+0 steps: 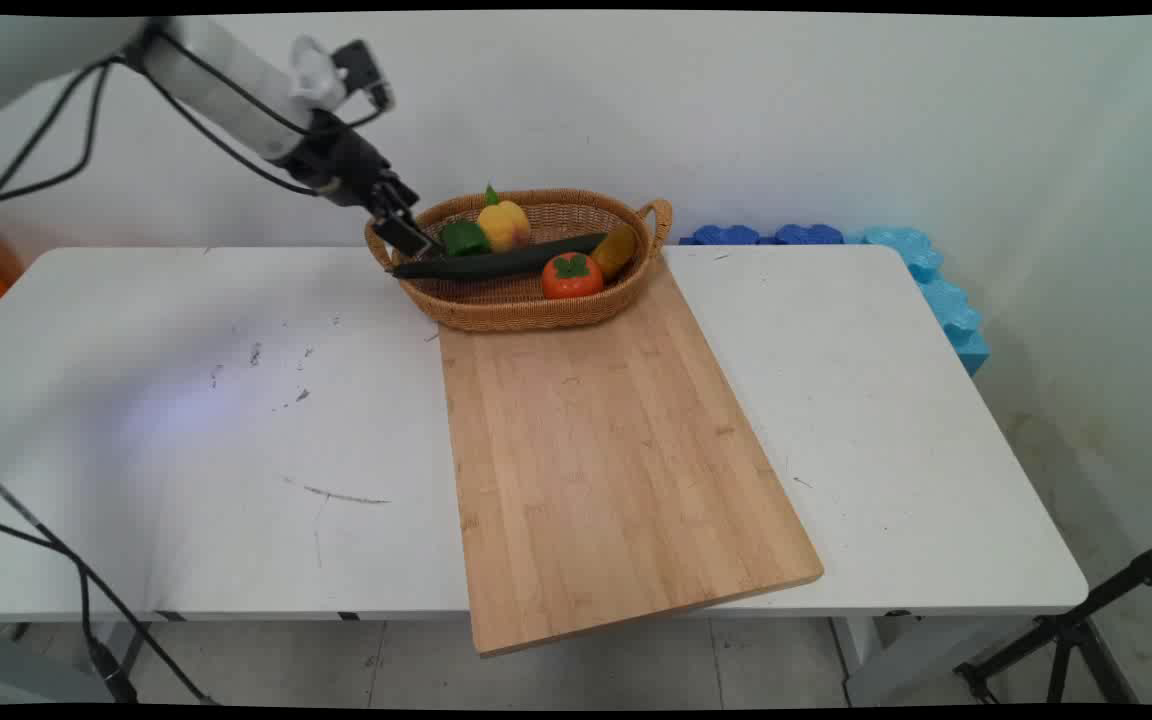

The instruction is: Pick up the cucumber from the vegetable basket

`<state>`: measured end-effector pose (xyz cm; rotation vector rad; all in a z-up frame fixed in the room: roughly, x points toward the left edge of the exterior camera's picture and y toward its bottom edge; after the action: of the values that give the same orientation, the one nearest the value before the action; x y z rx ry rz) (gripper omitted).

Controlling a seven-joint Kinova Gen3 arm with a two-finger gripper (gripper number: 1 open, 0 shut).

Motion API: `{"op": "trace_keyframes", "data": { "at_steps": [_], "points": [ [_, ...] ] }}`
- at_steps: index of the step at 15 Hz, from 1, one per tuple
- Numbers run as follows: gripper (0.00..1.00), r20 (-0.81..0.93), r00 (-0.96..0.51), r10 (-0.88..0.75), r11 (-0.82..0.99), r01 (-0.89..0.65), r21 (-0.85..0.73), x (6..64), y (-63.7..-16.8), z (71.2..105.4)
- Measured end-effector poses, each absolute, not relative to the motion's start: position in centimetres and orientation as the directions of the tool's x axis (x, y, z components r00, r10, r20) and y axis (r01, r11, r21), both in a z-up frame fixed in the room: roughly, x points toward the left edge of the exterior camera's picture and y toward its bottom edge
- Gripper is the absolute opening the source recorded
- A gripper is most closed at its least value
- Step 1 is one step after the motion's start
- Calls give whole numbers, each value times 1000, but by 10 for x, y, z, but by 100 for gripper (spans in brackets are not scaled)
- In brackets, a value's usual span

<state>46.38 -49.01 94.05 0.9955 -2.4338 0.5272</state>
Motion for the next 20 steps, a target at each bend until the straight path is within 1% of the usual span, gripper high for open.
{"op": "trace_keyframes", "data": {
  "at_steps": [4,13,20],
  "points": [
    [100,536,-649,-540,664,-720,-202,439,-517,916],
    [100,504,-688,-522,680,-692,-240,395,-561,869],
    [100,480,-714,-510,689,-673,-269,377,-577,848]
  ]
}}
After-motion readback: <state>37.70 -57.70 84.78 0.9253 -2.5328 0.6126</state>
